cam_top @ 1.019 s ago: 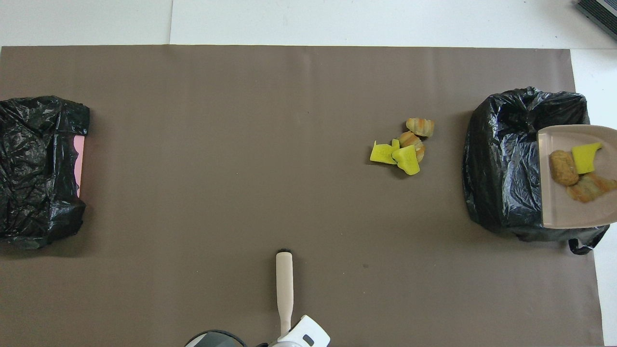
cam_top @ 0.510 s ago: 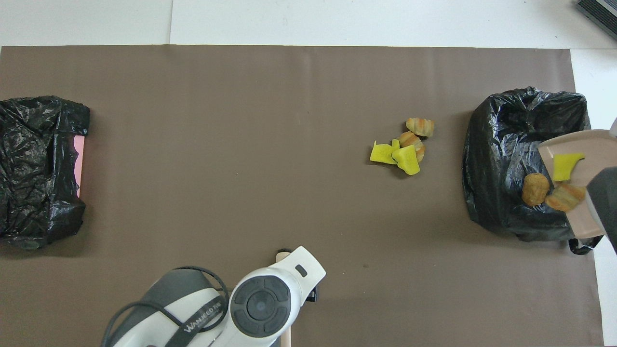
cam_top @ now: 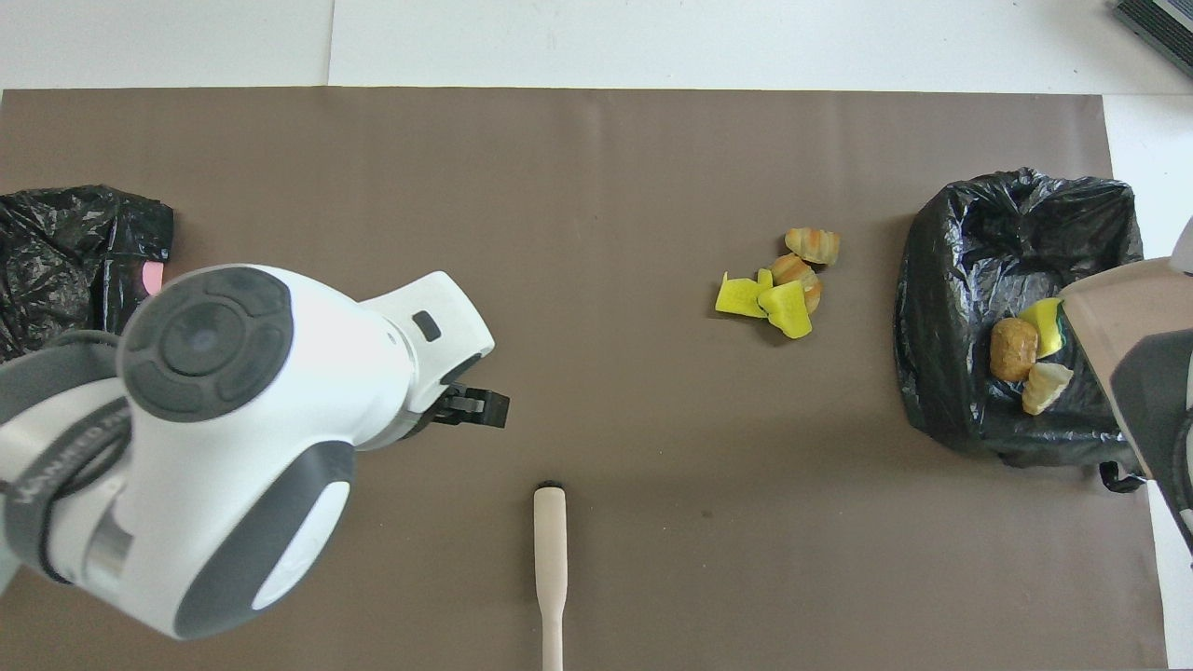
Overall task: Sweep and dump trash in bin
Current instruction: 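Bring the dustpan back and lay it on the table with the right gripper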
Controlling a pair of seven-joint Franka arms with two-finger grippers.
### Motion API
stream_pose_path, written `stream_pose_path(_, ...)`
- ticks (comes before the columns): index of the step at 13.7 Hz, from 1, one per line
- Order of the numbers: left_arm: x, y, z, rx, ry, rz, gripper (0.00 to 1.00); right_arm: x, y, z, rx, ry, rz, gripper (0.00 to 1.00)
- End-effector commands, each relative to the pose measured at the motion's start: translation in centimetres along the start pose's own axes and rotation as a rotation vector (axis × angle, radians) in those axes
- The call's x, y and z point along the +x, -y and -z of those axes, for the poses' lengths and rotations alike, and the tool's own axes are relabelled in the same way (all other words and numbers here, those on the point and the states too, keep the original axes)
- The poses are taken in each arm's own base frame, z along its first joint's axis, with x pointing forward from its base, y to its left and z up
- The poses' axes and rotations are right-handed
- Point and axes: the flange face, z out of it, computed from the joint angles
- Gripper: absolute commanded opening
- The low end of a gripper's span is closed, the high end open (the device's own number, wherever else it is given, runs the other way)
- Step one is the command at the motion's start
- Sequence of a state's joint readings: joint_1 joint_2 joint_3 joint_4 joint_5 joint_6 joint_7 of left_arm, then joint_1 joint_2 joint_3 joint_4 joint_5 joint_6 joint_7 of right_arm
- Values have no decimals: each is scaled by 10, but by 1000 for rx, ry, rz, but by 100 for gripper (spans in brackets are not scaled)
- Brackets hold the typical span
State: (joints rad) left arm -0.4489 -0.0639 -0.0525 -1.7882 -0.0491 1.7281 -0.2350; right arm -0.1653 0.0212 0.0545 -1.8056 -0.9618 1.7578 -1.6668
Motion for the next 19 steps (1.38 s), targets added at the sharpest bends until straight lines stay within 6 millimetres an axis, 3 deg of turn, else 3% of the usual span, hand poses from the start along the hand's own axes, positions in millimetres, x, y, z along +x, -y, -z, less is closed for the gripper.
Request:
stream_pose_path(1, 2, 48, 54, 44, 1, -48, 100, -5, 22, 29, 20, 39, -5, 0)
stream_pose_path(3, -4, 94, 91, 46, 11, -65, 100, -9, 40, 59, 30, 29, -126, 0)
stream_pose_path(4, -7, 115, 109, 47, 7, -71, 100, -1, 46, 77, 34, 15, -225, 0)
stream_pose_path(7, -11, 162, 134, 45, -13, -23, 100, 44, 51, 133, 57, -109, -474, 0)
stream_pose_path(9, -16, 172, 140, 38, -15, -9, 100, 78, 50, 157, 92, -284, -676, 0)
stream_pose_path(11, -14, 182, 134, 30, 16, 11, 100, 107, 48, 171, 247, -493, -963, 0)
stream_pose_path(13, -15, 191, 138, 30, 20, 16, 100, 155, 40, 203, 345, -539, -1146, 0)
stream_pose_path(19, -23, 205, 144, 38, -15, -46, 100, 289, -21, 257, 671, -723, -1591, 0)
